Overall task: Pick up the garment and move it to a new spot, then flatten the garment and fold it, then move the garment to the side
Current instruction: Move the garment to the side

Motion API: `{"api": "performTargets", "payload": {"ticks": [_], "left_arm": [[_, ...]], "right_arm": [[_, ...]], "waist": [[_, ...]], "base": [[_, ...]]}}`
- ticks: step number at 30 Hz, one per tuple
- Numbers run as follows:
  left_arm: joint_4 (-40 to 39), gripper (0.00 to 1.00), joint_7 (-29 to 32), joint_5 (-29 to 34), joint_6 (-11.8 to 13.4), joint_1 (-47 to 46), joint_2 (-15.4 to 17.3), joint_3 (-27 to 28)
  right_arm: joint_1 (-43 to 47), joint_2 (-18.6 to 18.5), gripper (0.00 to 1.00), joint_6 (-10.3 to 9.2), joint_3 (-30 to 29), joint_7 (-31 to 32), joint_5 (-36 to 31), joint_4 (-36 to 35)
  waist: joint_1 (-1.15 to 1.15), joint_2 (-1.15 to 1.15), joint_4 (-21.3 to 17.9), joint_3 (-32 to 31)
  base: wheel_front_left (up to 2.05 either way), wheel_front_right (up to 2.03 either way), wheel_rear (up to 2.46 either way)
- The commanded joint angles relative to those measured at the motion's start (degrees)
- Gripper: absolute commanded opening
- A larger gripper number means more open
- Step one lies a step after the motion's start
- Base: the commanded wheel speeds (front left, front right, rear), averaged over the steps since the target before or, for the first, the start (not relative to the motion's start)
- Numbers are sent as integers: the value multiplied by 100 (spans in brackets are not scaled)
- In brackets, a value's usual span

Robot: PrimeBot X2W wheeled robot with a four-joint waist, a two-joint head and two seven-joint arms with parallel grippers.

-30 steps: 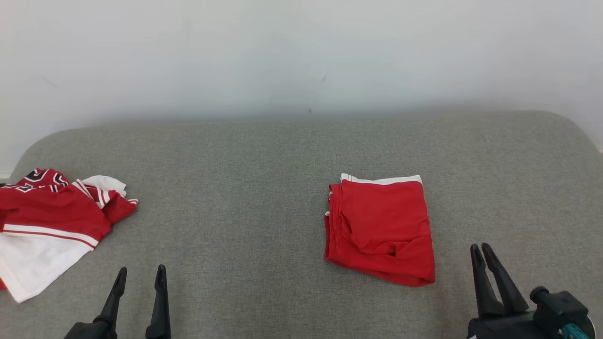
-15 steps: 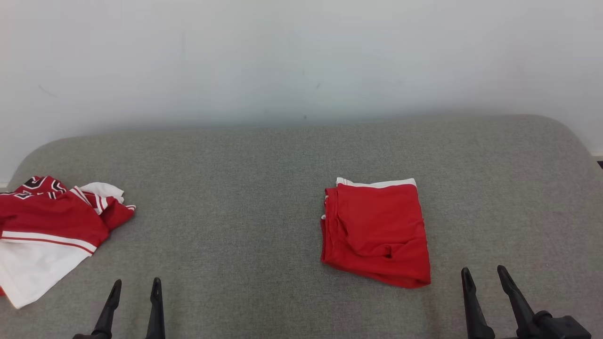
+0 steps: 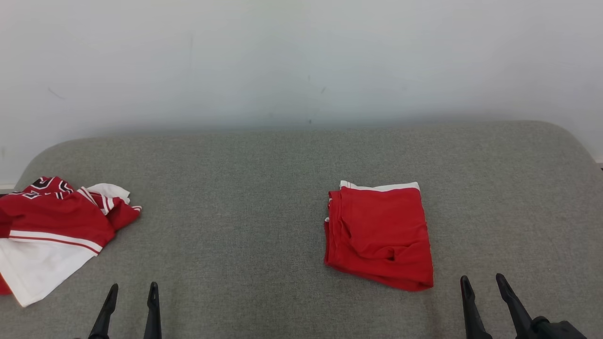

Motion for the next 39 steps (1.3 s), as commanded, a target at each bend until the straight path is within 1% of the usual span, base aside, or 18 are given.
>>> {"api": "performTargets", "payload": {"ticks": [1,9,14,19,21,28,29,30,31,34,35,36,39], "left_arm": [[-20,100,-18,45,-14,64,8,14],[-4,100,-18,-14,-16,26,-46,13],[39,100,-18,-50,-22,-93,-61,-23],[34,100,-18,-54,-30,-188,-97,-132],[59,100,-18,-76,-35,-292,-79,-154],[122,100,-18,-126,-39,-520,-97,-273],[122,100,-18,-126,-39,-520,-97,-273],[143,100,-18,-144,-31,-583,-94,-292],[143,100,-18,-144,-31,-583,-94,-292],[191,100,-18,-167,-36,-703,-92,-331],[191,100,-18,-167,-36,-703,-92,-331],[198,100,-18,-175,-38,-751,-89,-345],[205,100,-18,-184,-38,-841,-87,-374]], "right_arm": [[4,-20,100,-14,9,0,-16,23],[-314,-124,100,-14,92,45,24,363],[-897,-245,100,-14,179,249,35,777],[-1583,-310,100,-14,207,512,35,1263],[-1875,-404,100,-14,209,574,50,1465],[-2706,-573,100,-14,230,851,5,2370],[-2706,-573,100,-14,230,851,5,2370],[-2916,-603,100,-14,243,905,-4,2646],[-2916,-603,100,-14,243,905,-4,2646],[-3279,-612,100,-14,279,996,18,3196],[-3279,-612,100,-14,279,996,18,3196],[-3427,-592,100,-14,284,1044,74,3479],[-3629,-574,100,-14,316,1081,110,3896]], "waist": [[0,0,6,-4],[0,0,31,25],[0,0,120,98],[0,0,288,238],[0,0,368,341],[0,0,606,651],[0,0,606,651],[0,0,656,721],[0,0,656,721],[0,0,739,832],[0,0,739,832],[0,0,768,880],[0,0,817,963]], "base": [[0,0,0],[0,0,0],[0,0,0],[0,0,0],[0,0,0],[0,0,0],[0,0,0],[0,0,0],[0,0,0],[0,0,0],[0,0,0],[0,0,0],[0,0,0]]}}
